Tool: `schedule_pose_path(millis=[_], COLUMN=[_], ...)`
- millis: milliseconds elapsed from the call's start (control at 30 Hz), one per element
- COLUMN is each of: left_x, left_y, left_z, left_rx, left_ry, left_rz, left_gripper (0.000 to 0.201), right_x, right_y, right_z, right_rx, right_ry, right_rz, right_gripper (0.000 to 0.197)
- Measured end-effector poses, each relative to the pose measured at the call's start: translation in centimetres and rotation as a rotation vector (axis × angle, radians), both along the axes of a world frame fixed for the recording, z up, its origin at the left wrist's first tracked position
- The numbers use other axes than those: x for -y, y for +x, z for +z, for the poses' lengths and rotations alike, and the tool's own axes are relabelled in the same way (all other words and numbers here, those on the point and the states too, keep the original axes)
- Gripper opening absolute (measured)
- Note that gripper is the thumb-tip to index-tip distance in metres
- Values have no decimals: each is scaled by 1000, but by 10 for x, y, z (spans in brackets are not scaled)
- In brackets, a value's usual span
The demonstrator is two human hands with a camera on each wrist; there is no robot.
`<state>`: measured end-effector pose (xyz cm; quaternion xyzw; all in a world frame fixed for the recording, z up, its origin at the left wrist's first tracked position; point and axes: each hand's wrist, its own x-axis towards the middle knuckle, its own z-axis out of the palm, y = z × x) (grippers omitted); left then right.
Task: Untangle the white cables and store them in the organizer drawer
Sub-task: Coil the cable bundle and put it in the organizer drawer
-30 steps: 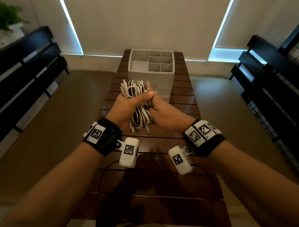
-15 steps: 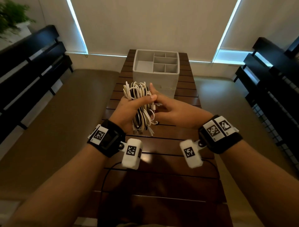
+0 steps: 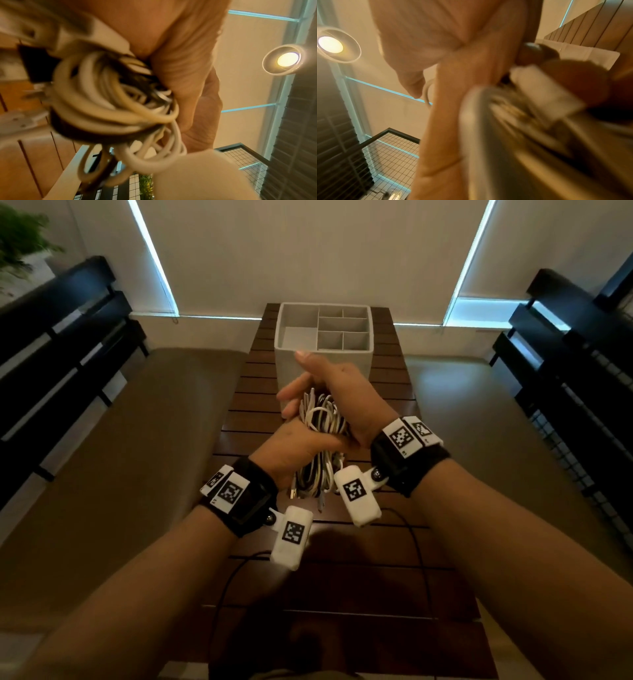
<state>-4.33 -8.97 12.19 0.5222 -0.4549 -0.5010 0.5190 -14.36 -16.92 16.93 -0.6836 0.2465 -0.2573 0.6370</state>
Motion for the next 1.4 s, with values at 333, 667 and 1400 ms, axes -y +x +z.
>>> schedule_pose_path(millis=[333, 667, 1400], left_x=[-1, 13, 5], left_y=[-1, -10, 8], left_z=[0, -7, 8], left_rx=[-1, 217, -230], left_ry=[-65, -143, -94], left_rz=[13, 83, 209], left_gripper=[50, 27, 16], right_x=[-9, -6, -19], right_y=[-4, 13, -27], right_z=[1, -11, -67], right_rx=[115, 127, -83], right_ry=[-25, -333, 381], right_rz=[-115, -337, 350], right_gripper=[52, 57, 40])
